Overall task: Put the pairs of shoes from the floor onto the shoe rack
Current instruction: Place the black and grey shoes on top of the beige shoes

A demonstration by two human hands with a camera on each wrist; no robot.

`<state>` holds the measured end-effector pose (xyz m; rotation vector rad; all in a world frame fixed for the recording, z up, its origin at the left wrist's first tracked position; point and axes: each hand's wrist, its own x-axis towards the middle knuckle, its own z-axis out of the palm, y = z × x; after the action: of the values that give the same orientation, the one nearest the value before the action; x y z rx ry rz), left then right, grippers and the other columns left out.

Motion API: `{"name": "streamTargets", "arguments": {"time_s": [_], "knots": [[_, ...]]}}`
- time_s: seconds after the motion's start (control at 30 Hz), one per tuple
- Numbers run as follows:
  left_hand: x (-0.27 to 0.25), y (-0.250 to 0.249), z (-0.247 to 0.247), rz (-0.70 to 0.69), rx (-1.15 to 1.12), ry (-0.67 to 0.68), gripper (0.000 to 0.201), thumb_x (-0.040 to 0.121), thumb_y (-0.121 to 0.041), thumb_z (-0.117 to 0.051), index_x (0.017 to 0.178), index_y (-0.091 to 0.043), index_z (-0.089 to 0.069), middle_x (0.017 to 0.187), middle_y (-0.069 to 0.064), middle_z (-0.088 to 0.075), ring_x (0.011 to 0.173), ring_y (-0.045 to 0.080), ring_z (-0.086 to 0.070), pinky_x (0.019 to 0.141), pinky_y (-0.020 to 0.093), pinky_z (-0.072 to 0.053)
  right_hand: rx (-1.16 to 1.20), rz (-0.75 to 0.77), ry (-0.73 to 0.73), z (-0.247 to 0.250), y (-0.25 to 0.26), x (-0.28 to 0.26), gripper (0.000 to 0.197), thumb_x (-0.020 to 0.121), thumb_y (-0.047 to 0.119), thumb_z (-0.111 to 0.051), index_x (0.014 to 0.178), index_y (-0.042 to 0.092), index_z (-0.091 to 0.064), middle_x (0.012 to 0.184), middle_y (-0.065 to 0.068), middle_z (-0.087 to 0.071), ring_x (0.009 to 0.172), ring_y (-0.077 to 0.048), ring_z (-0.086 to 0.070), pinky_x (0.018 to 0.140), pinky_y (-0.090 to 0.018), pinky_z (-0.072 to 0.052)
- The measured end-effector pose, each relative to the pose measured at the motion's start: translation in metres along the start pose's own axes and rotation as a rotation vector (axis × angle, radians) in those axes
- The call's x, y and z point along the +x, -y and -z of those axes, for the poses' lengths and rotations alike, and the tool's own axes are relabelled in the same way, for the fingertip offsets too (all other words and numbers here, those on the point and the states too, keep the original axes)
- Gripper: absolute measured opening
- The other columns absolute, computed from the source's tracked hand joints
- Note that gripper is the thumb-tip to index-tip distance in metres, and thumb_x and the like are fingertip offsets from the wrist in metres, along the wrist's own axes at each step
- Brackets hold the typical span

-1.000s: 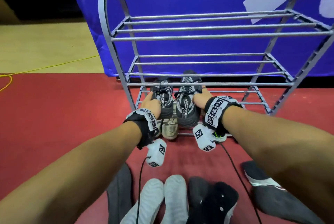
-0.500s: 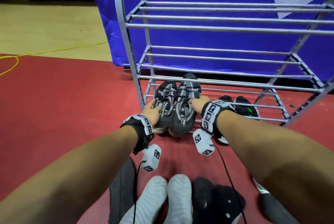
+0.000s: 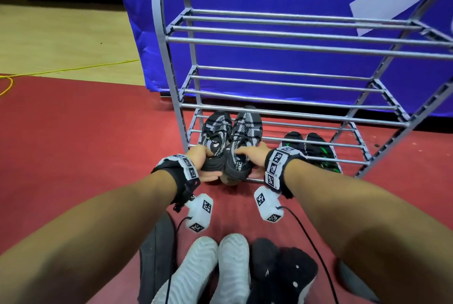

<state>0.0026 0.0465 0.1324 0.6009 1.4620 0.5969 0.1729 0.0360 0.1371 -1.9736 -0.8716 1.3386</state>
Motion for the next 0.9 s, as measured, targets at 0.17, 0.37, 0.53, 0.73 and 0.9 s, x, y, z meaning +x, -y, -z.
{"name": "streamTargets", "arguments": {"time_s": [0.17,0.37,0.53,0.73,0.9], "knots": [[0.017,-0.004,0.009,-0.132,-0.046,-0.065,0.048,0.093,0.0,-0.043,0.129,-0.03,-0.048,0.115,0.025,-0.063,0.061,0.041,-0.07,0.045,0.045,-0.058,-0.047,0.08,0.031,0.005,0.002,0.011,0.083,0.08,0.007,-0.073,0.149,0.021,-0.03,0.126,-0.01,-0.06,0.079,-0.021,-0.066,0.04,-0.02,-0.052],[0.03,-0.008,0.008,-0.182,-0.053,-0.068,0.069,0.09,0.002,-0.043,0.143,-0.043,-0.037,0.118,0.021,-0.065,0.073,0.046,-0.072,0.058,0.045,-0.061,-0.053,0.153,-0.013,0.003,0.014,0.015,0.047,0.086,0.003,-0.064,0.131,0.013,-0.052,0.093,-0.005,-0.063,0.067,-0.015,-0.063,0.041,-0.016,-0.051],[0.033,-0.006,0.006,-0.216,-0.004,-0.127,0.063,0.094,-0.002,-0.042,0.141,-0.044,-0.039,0.116,0.019,-0.065,0.069,0.041,-0.071,0.046,0.035,-0.058,-0.076,0.098,-0.054,-0.013,0.015,0.018,0.045,0.091,0.003,-0.056,0.135,0.011,-0.051,0.107,-0.011,-0.066,0.093,-0.03,-0.068,0.05,-0.024,-0.059],[0.037,-0.004,0.007,-0.221,-0.008,-0.152,0.063,0.096,-0.004,-0.04,0.144,-0.044,-0.034,0.124,0.021,-0.061,0.063,0.038,-0.069,0.039,0.03,-0.055,-0.178,0.225,-0.092,-0.01,0.005,0.027,0.029,0.091,0.004,-0.051,0.117,0.012,-0.061,0.094,-0.007,-0.065,0.066,-0.014,-0.057,0.064,-0.026,-0.05],[0.036,-0.005,0.005,-0.25,-0.01,-0.166,0.06,0.099,-0.01,-0.049,0.146,-0.042,-0.031,0.118,0.02,-0.064,0.061,0.035,-0.068,0.048,0.037,-0.058,-0.212,0.252,-0.068,-0.008,0.006,0.025,0.04,0.092,0.007,-0.053,0.132,0.014,-0.054,0.081,0.001,-0.062,0.062,-0.016,-0.059,0.048,-0.025,-0.051]]}}
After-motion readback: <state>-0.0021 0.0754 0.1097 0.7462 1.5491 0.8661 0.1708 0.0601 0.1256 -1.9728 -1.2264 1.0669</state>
